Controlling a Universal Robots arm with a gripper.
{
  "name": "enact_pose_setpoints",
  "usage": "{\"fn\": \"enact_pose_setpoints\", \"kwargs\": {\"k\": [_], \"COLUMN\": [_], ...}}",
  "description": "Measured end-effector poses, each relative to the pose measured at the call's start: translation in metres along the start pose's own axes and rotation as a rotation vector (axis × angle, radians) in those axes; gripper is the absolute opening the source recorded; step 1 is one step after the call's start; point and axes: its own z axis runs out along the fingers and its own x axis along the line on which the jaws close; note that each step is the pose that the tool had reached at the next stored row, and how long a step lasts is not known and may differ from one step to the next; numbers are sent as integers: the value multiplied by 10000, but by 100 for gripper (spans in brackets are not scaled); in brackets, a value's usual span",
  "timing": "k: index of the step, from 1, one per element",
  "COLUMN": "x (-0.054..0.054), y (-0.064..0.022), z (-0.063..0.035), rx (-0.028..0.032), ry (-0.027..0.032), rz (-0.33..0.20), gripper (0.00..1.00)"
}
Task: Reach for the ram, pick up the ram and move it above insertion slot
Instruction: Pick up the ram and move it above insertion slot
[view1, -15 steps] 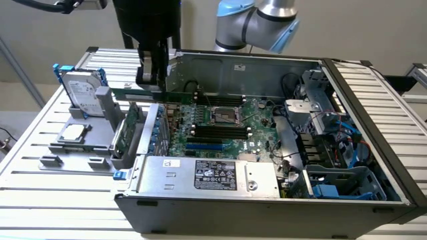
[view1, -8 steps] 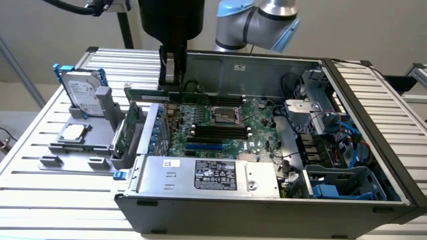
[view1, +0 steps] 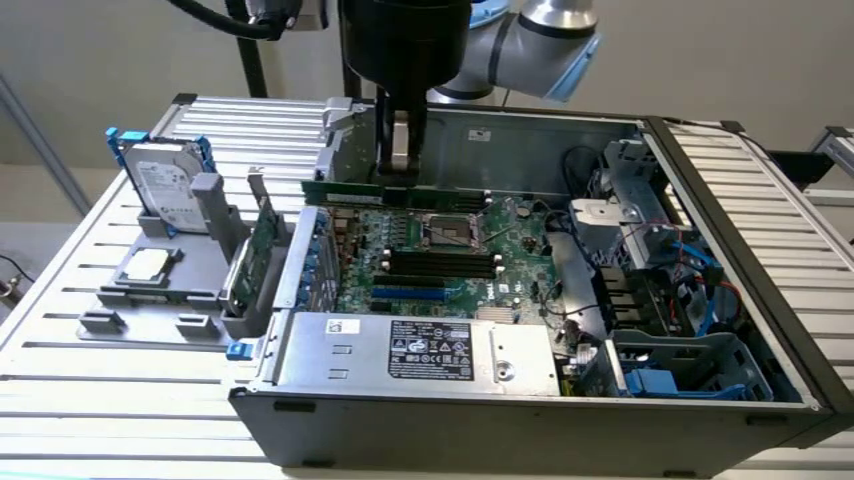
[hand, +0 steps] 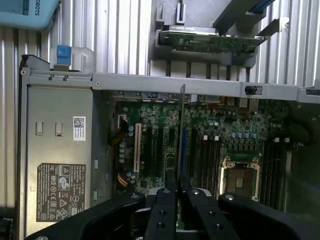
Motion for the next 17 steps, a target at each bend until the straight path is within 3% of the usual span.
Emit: {"fn": "enact_pose_setpoints", "kwargs": {"k": [9,17], "x": [-205,-472], "y": [-358,-469], "z": [87,175], "rx": [0,43], "ry": [2,24], "rz": [0,-4], "gripper": [13,13]}}
